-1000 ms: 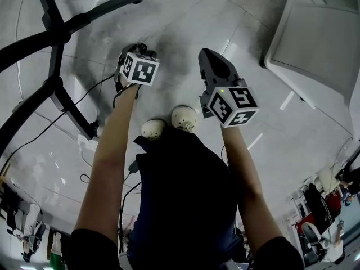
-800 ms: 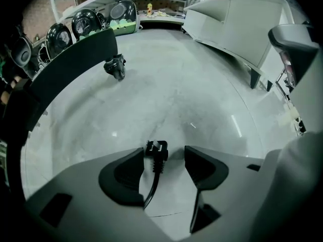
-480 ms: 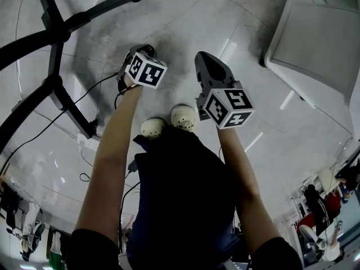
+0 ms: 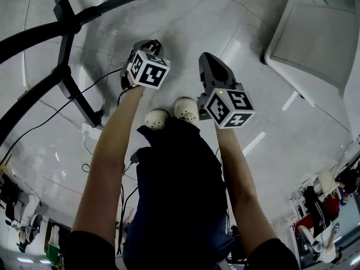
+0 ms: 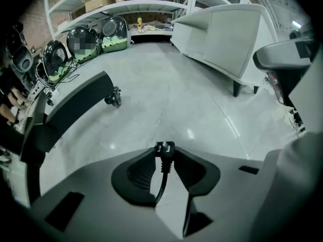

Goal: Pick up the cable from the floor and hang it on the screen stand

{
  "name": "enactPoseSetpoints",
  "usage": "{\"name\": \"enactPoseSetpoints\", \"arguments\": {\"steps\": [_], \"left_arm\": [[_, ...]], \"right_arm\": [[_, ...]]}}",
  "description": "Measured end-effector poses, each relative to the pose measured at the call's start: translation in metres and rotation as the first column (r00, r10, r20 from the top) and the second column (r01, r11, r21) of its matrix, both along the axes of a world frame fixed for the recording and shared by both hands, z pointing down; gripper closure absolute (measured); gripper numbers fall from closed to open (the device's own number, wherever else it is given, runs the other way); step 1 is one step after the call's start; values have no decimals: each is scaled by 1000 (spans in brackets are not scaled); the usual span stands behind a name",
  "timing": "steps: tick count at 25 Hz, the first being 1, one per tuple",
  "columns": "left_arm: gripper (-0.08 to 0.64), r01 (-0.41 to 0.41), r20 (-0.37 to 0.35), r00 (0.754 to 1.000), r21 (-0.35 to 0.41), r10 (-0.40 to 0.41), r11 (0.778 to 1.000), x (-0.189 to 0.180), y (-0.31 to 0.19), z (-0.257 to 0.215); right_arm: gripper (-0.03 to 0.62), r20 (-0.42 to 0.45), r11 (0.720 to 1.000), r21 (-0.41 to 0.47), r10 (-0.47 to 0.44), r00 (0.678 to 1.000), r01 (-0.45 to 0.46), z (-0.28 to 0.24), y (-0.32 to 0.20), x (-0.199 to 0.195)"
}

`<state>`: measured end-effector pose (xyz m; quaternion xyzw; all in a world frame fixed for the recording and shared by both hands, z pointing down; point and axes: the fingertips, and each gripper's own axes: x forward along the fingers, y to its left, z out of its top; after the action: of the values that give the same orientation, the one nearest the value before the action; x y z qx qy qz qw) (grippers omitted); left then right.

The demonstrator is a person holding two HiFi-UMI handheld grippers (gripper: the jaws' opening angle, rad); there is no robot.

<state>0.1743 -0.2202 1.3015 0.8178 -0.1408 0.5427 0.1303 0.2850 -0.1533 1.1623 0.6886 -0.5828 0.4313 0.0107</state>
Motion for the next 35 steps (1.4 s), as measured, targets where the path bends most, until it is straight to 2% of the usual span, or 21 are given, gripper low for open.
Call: {"name": "enactPoseSetpoints", "arguments": {"steps": [6,11,18,26,35], "left_arm": [[439,-16,-40,999,14,16,1000,0,7,-44],[439,17,-74,997,5,-16,1000,-7,9,-86],[439,24,-70,997,14,-23,1000,-24,10,-145],[439,33,-88,996,37,-30,999,-32,4,-212],[439,79,-144,987,42,-72,996,-30,4,-297]], "right_arm": [[568,20,1000,2,-11,1000,11,-34,4,-19],[568,38,1000,-7,-24,999,24,-63,5,-32],[568,45,999,-17,-35,998,35,-118,7,-47],[568,41,1000,-15,-25,999,26,-177,4,-50],[568,33,1000,4,-22,999,22,-244,-5,-51]]}}
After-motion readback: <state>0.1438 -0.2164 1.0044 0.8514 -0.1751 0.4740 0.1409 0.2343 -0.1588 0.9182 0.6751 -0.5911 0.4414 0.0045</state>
